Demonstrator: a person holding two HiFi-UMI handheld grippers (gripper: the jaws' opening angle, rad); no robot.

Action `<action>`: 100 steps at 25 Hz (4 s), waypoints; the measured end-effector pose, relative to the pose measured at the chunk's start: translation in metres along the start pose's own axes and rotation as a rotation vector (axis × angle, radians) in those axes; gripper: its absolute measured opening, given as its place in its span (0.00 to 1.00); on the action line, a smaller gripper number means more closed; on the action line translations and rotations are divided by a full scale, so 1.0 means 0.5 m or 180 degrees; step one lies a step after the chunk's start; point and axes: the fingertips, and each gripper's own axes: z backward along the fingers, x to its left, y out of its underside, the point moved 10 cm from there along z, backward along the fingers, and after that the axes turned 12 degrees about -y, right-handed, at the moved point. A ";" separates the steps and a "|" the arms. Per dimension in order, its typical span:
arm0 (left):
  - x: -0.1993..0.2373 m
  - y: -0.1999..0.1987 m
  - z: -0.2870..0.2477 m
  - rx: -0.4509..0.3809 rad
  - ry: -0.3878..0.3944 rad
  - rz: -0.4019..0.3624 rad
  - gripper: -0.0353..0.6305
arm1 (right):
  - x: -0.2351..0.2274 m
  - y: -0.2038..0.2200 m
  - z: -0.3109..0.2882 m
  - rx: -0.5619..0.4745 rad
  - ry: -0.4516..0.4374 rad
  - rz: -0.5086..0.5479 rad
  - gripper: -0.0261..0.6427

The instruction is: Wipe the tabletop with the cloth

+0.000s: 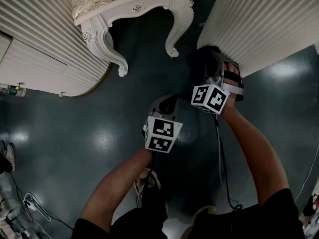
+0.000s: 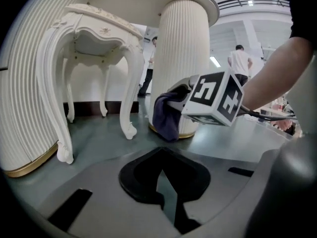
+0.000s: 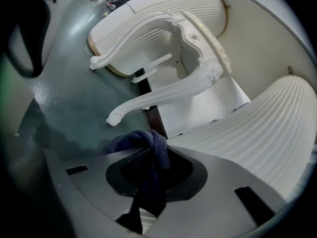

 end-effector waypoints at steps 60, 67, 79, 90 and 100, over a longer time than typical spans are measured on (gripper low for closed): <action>-0.178 -0.457 0.123 -0.0626 -0.0049 -0.0608 0.06 | -0.400 0.121 0.368 -0.1010 0.0114 0.0310 0.13; -0.191 -0.551 0.148 -0.1062 0.0026 -0.0333 0.06 | -0.485 0.105 0.418 -0.1333 0.0374 -0.0114 0.13; -0.295 -0.695 0.203 -0.1387 0.0117 -0.0527 0.06 | -0.699 0.113 0.549 -0.1519 0.1091 -0.0251 0.13; -0.374 -0.766 0.246 -0.1598 0.0196 -0.0970 0.06 | -0.805 0.128 0.605 -0.2156 0.1443 -0.1339 0.13; -0.353 -0.683 0.194 -0.1315 0.0181 -0.0749 0.06 | -0.751 0.206 0.560 -0.2331 0.1853 -0.1939 0.13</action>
